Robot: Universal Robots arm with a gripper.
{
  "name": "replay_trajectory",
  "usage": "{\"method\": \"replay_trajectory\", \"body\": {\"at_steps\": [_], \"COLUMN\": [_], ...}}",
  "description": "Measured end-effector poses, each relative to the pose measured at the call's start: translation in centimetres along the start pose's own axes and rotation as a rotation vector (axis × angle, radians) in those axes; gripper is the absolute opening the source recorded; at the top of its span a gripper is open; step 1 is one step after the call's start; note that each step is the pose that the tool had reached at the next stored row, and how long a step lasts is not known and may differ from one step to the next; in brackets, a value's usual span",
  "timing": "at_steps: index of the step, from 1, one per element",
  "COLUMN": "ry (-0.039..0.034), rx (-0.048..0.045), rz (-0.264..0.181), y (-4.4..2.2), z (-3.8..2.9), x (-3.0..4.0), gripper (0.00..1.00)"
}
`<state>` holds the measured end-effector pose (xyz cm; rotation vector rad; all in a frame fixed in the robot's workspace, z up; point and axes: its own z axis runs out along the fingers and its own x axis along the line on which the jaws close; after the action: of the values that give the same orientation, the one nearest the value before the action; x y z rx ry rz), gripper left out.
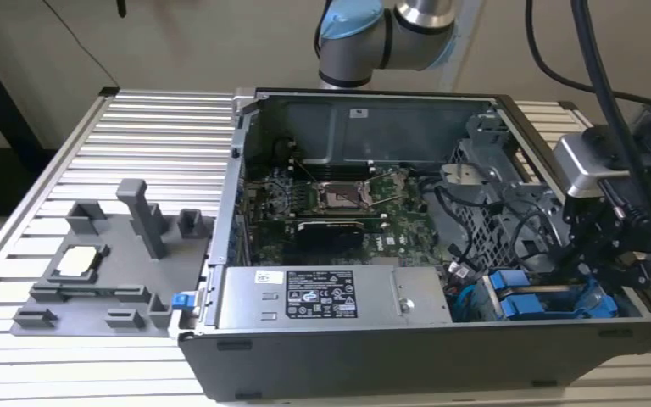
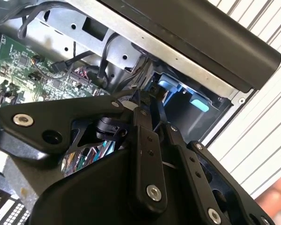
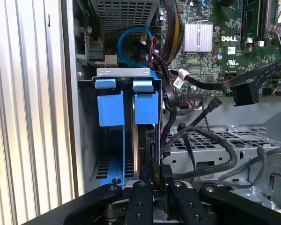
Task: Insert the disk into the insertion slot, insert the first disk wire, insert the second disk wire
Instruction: 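Insert the first disk wire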
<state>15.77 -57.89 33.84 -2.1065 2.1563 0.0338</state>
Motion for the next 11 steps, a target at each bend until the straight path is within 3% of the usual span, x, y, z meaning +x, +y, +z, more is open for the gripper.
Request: {"method": "replay_trajectory", "body": {"at_steps": [11], "ry": [-0.0003], "rx": [0.0030], "rz": [-0.002], "y": [0.05], "z": [0.71], "x": [0.07], "gripper": [0.19]}}
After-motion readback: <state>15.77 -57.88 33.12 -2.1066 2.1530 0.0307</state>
